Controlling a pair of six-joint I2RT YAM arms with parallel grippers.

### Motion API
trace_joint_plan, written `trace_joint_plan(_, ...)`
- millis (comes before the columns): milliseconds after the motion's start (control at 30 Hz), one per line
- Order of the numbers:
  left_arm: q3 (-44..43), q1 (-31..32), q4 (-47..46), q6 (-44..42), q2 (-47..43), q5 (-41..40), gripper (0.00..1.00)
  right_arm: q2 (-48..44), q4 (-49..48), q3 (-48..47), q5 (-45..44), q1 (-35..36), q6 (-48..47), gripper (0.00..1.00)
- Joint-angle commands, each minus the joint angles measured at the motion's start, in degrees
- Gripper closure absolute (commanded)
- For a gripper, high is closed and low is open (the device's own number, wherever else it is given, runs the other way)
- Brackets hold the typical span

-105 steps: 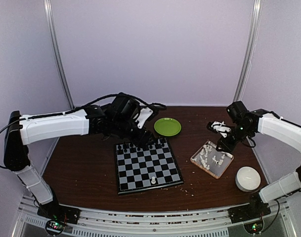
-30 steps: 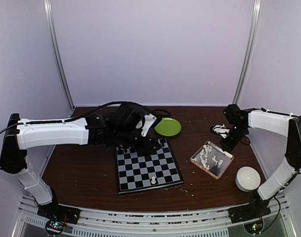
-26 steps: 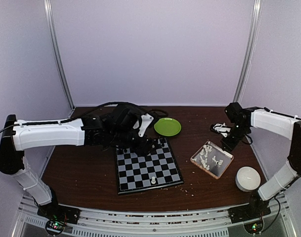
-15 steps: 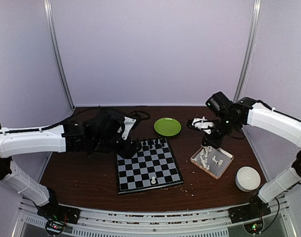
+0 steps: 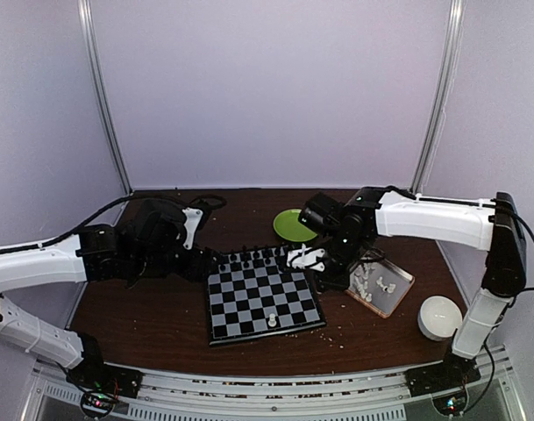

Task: Set up the chess pieces on the board
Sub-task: Place the pawn at h2.

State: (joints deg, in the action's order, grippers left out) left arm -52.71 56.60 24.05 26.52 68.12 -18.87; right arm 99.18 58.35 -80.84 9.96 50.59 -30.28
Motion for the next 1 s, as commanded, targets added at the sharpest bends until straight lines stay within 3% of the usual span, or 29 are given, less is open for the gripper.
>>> trace_joint_plan(0, 0.94, -0.44, -0.93, 1.65, -1.35, -2.45, 0.36, 4.70, -0.31, -2.69, -1.27, 2.19, -0.20, 0.96)
trace_joint_plan(300, 1.16, -0.44, -0.06, 1.78, -2.63, -3.06, 0.36, 11.77, -1.73, -5.13, -2.04, 2.66, 1.01, 0.95)
trace_joint_plan(967, 0.49, -0.44, -0.35, 1.71, -0.87, -2.76, 0.36, 15.77, -4.28, -5.17, -3.18, 2.99, 1.26, 0.89)
